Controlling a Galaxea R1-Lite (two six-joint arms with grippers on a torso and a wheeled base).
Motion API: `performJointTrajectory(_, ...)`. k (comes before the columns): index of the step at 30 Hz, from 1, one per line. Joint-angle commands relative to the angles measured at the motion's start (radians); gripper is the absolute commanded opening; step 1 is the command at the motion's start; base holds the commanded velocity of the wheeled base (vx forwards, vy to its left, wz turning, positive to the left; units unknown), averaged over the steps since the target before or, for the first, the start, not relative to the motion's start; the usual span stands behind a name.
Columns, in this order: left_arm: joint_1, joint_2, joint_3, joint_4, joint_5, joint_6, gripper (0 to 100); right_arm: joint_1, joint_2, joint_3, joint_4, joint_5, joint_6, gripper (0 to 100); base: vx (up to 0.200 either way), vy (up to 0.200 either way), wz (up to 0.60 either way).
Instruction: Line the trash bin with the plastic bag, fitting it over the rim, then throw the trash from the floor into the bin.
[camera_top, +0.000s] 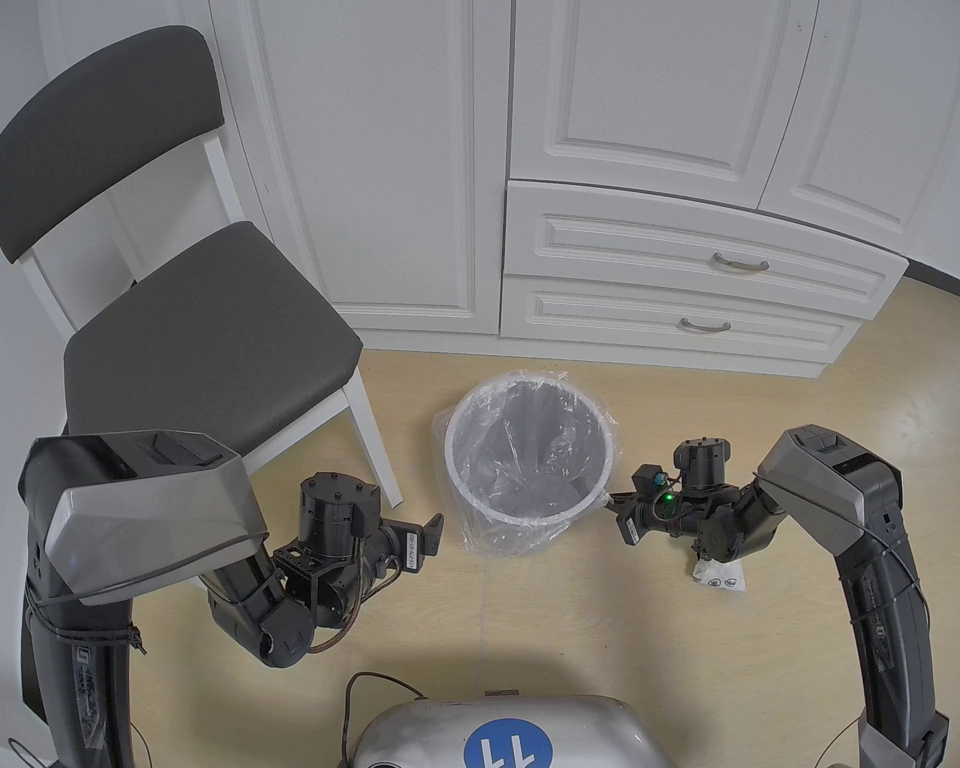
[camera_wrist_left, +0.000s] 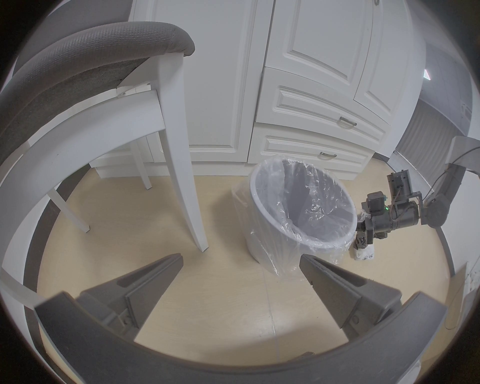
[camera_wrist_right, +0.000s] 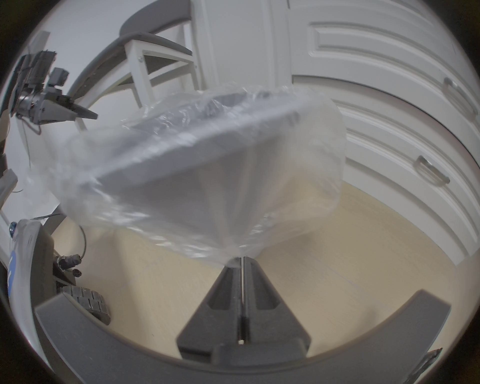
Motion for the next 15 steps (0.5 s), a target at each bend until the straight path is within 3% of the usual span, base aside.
performJointTrajectory(1,0.0,0.008,-0.002,-0.001,0.0,0.0,100,-0.007,0.035,-0.091,0.059,-0.043,0.014,0,0.0,0.0,0.0)
performJointTrajectory(7,0.0,0.008,-0.01,-0.001,-0.001,0.0,100,-0.024,0.109,-0.216,0.127,-0.076,0.015,0,0.0,0.0,0.0)
performJointTrajectory(10,0.0,0.008,-0.01,-0.001,-0.001,0.0,100,-0.038,0.097,-0.198,0.128,-0.075,0.001,0,0.0,0.0,0.0)
performJointTrajectory(13,0.0,0.016,-0.004,-0.001,-0.001,0.0,100,-0.055,-0.003,-0.066,0.124,-0.063,-0.082,0,0.0,0.0,0.0)
performJointTrajectory(14,0.0,0.017,-0.004,-0.002,-0.001,0.0,100,-0.061,-0.032,-0.034,0.122,-0.053,-0.115,100,0.0,0.0,0.0)
performJointTrajectory(15,0.0,0.017,-0.002,-0.004,-0.001,0.0,100,-0.064,-0.051,-0.011,0.119,-0.044,-0.132,100,0.0,0.0,0.0)
